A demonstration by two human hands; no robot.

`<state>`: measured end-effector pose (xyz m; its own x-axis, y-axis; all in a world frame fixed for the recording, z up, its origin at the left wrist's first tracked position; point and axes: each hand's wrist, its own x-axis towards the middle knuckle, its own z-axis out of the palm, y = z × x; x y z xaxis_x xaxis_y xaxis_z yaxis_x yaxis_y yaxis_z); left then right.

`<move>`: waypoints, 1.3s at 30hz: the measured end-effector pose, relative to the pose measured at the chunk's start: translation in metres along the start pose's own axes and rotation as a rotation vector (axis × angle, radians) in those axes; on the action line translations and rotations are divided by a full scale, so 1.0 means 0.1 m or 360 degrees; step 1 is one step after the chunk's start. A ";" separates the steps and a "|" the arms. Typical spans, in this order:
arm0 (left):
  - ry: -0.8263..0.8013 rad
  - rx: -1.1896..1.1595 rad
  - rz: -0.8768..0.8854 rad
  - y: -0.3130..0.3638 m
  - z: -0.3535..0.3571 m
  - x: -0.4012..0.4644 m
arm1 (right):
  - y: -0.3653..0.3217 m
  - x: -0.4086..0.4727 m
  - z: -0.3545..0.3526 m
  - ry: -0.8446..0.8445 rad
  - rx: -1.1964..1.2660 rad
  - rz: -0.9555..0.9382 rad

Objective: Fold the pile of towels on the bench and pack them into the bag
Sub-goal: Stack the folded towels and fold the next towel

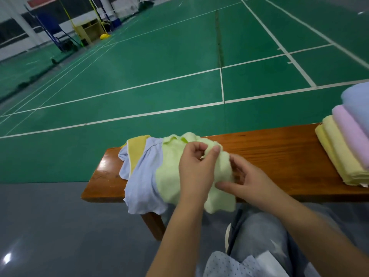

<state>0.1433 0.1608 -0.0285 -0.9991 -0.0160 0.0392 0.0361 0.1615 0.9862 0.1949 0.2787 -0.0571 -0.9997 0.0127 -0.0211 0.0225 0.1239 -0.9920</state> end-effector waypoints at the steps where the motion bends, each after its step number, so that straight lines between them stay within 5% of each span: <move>1: -0.0054 -0.0092 -0.0021 0.03 0.06 -0.03 | -0.01 -0.02 0.00 0.0072 -0.0046 -0.0017; 7: -0.0422 0.0087 0.0000 -0.01 0.24 0.01 | -0.03 -0.21 -0.45 0.0311 -0.0182 0.0115; 12: -0.0603 0.1203 0.0257 -0.52 0.34 0.32 | 0.18 -0.44 -0.99 0.0653 -0.0099 0.0465; 17: -0.1077 0.1594 0.0266 -1.06 0.50 0.46 | 0.37 -0.66 -1.39 0.0892 -0.0003 0.0638; 20: -0.0945 0.1884 0.0465 -1.28 0.54 0.48 | 0.40 -0.71 -1.54 0.0929 -0.0039 0.0677; 23: -0.0857 0.1888 0.0693 -1.27 0.55 0.45 | 0.39 -0.61 -1.61 0.0892 -0.0032 0.0692; 28: -0.0937 0.1916 0.0625 -1.20 0.37 0.33 | 0.05 -0.25 -1.69 0.0817 0.0021 0.0546; 36: -0.1654 0.1549 0.0168 -0.90 0.18 -0.07 | 0.20 0.37 -1.63 0.0758 -0.0717 0.0577; 39: -0.1716 0.1607 0.0120 -0.86 0.22 -0.09 | 0.48 0.18 -1.53 0.0633 -0.0872 0.0541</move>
<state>0.1489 0.1690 -0.1170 -0.5456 0.6745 -0.4973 0.5090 0.7382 0.4427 0.1794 0.4362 -0.0857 -0.8604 0.4820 -0.1653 0.4341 0.5233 -0.7333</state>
